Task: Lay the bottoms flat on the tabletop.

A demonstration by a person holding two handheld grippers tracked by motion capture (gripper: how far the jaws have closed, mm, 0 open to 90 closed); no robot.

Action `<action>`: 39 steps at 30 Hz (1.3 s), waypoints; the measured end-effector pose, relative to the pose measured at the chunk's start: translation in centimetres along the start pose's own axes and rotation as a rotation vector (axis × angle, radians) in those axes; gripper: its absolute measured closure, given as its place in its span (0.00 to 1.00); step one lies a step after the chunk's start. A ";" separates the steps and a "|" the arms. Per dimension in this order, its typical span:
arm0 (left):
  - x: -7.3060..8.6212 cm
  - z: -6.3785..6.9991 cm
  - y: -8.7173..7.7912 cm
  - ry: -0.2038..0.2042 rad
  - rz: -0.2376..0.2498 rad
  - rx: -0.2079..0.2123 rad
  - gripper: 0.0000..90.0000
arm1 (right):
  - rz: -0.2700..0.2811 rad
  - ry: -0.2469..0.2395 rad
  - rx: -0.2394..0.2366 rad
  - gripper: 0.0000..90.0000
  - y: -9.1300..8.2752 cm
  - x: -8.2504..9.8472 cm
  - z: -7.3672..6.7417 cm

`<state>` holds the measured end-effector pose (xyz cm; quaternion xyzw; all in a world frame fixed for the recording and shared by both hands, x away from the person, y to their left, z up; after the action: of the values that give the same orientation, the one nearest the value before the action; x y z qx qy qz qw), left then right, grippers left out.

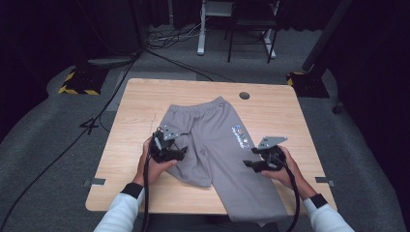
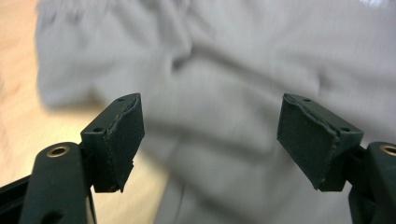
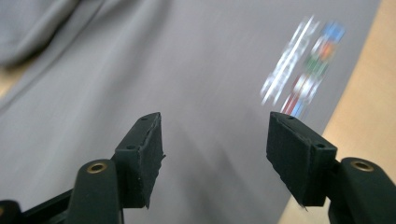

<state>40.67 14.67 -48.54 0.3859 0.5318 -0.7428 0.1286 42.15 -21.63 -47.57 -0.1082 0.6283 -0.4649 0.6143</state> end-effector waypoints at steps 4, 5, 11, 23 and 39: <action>1.8 -0.8 -1.2 -0.024 -0.020 -0.009 0.26 | -0.003 0.019 0.076 0.43 3.7 -2.5 3.6; 2.6 -1.3 -1.4 -0.053 -0.037 0.001 0.26 | -0.012 0.027 0.094 0.44 4.5 -2.8 4.4; 4.3 -2.3 -1.4 -0.081 -0.069 0.007 0.33 | -0.037 0.081 0.125 0.48 8.0 -4.2 7.1; 4.1 -2.8 -0.7 -0.079 -0.048 0.008 0.36 | -0.105 0.165 0.165 0.54 7.8 -1.9 9.0; 2.8 -0.5 0.9 -0.026 -0.066 0.043 0.36 | -0.192 0.359 0.286 0.54 -1.7 8.5 11.8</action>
<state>39.55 15.38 -51.24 0.3609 0.5267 -0.7628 0.1027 49.85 -33.89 -49.82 0.0048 0.6421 -0.6170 0.4549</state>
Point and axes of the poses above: each handheld gripper's, and its own axes: y roughly forward along the jaws, x roughly out of its underside, z roughly to its right, the point moved 2 cm from there along y, roughly forward along the jaws, and after that the axes turned 13 degrees about -y, right-handed, at the moved point
